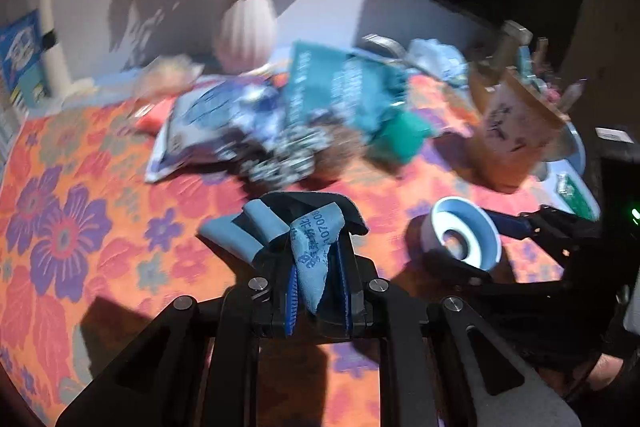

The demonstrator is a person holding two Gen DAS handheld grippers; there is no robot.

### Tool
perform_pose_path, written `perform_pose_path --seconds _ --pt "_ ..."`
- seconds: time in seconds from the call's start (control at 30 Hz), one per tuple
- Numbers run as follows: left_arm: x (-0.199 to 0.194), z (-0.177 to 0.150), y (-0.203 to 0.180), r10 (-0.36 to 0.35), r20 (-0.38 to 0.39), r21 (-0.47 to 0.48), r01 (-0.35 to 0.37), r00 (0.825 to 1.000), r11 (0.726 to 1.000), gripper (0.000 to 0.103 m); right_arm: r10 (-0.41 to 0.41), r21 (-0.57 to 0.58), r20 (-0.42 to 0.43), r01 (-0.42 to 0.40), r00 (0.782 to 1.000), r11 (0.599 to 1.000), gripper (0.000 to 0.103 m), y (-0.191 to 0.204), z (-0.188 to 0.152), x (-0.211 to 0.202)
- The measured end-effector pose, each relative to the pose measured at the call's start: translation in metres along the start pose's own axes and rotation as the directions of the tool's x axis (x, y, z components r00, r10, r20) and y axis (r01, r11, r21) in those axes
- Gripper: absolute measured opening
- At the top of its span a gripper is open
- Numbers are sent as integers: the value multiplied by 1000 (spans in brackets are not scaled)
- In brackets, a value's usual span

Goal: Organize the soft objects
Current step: 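Carry the glove and tape roll to the glass plate and release both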

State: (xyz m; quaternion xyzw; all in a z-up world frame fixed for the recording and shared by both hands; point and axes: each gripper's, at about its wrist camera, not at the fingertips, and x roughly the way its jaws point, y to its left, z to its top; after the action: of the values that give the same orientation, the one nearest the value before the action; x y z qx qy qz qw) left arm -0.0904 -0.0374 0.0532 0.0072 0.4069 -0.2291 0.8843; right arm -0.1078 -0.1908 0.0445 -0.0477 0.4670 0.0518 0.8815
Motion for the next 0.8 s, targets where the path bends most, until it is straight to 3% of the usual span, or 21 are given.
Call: perform_pose_path --seconds 0.17,0.4,0.8 --pt "-8 8 -36 -103 37 53 101 994 993 13 -23 108 4 22 1000 994 66 -44 -5 -32" --pt "-15 15 -100 -197 40 157 188 980 969 13 -23 288 -19 28 1000 957 66 -115 -21 -69" --pt "-11 46 -221 -334 0 344 314 942 885 13 -146 431 82 97 986 897 66 -211 -39 -142"
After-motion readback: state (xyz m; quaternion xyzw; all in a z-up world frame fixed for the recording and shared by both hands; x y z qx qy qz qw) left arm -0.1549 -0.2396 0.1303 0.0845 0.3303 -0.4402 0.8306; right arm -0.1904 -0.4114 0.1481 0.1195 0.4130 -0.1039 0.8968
